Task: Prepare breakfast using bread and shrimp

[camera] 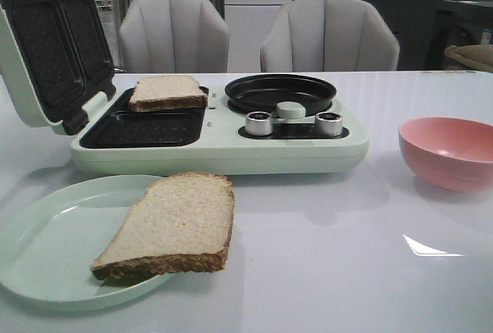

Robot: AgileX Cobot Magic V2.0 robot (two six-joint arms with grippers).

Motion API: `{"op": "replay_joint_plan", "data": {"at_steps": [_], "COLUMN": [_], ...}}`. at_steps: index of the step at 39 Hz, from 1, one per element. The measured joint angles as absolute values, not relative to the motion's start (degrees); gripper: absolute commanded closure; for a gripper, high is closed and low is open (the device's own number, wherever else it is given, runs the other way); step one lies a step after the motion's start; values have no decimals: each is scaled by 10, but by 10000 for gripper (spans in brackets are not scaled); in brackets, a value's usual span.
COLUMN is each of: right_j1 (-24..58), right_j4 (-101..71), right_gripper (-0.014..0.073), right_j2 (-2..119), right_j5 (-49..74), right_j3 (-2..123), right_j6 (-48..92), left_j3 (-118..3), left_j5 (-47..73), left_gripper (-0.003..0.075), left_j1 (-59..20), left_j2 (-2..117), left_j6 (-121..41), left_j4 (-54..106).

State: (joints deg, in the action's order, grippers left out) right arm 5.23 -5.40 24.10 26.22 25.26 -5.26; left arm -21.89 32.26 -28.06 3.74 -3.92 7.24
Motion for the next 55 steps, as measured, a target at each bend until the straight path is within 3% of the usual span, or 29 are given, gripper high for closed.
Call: {"op": "replay_joint_plan", "data": {"at_steps": [8,27,35,48,55], "right_j1": [101,232,241,243,243], "right_j4": [-72,-306,-438,-770,-844], "right_gripper": [64,64,64,64,64], "right_j2": [355,689,814,986,1057], "right_j5": [280,234,249,305,344], "right_j3": [304,390,453,520,547], "right_j6": [-53,0,119,429,505], "left_j3": [-219,-219,-219,-219,-219], "left_j5": [323,323,323,323,323], "left_gripper": [104,104,104,104,104], "left_j1": [-281,-281,-281,-281,-281], "left_j2": [37,37,37,37,37], "left_j6": [-39,-39,-39,-39,-39], "left_j4": [72,72,72,72,72]}}
